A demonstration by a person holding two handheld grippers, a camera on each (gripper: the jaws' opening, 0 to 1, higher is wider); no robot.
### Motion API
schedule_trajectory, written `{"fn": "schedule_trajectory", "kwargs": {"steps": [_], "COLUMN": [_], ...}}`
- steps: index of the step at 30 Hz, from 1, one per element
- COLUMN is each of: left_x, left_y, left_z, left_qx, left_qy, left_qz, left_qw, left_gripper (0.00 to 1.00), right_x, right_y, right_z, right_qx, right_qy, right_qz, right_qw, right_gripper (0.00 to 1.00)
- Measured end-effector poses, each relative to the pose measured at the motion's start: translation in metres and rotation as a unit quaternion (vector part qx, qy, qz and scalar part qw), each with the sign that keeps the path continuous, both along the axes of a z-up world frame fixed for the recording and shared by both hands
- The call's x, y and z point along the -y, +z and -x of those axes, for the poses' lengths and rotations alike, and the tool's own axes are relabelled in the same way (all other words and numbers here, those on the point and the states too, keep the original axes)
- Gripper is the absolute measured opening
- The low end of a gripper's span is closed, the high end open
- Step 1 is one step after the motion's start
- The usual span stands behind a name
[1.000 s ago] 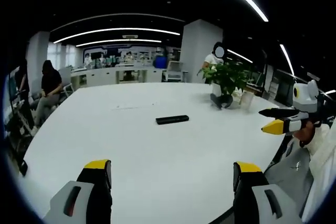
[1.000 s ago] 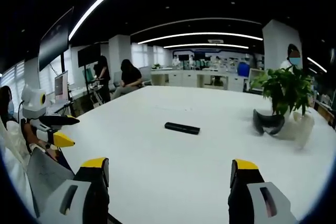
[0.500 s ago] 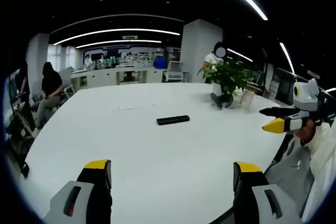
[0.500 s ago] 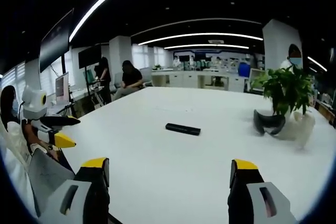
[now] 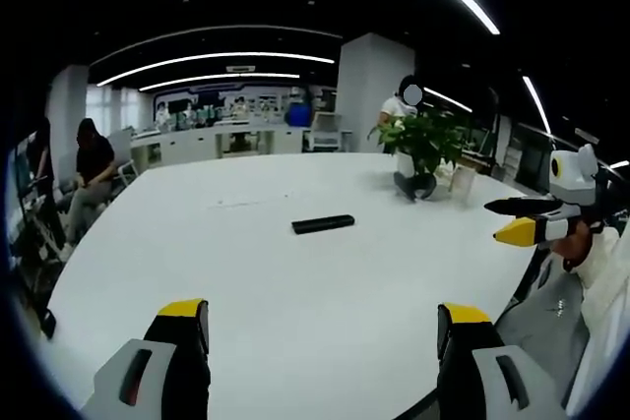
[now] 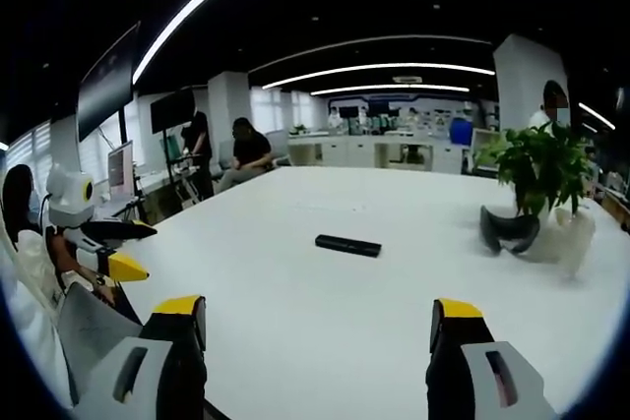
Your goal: Press the specified remote control buttons in sequence, fully releasing each button before pressing the next.
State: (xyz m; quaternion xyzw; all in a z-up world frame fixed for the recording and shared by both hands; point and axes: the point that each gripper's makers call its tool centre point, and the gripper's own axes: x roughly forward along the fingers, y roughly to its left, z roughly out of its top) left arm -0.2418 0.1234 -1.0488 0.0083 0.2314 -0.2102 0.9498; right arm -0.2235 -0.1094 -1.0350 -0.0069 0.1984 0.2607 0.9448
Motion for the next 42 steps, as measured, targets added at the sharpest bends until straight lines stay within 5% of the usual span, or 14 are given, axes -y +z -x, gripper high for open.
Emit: {"fn": "schedule_trajectory", "kwargs": {"steps": [42], "left_x": [-0.003], "left_y": [0.004], "left_z": [-0.012], "left_qx": [0.001], "left_qy": [0.001], "left_qz": [-0.009], "left_qw": [1.0000], "left_gripper": [0.99], "right_x": [-0.001], "right_y": [-0.007], "right_z": [0.000], "right_qx": [-0.012], "right_qy": [0.003], "right_qz": [0.005], "right_qw": [0.9999], "right_gripper": [0.94]}}
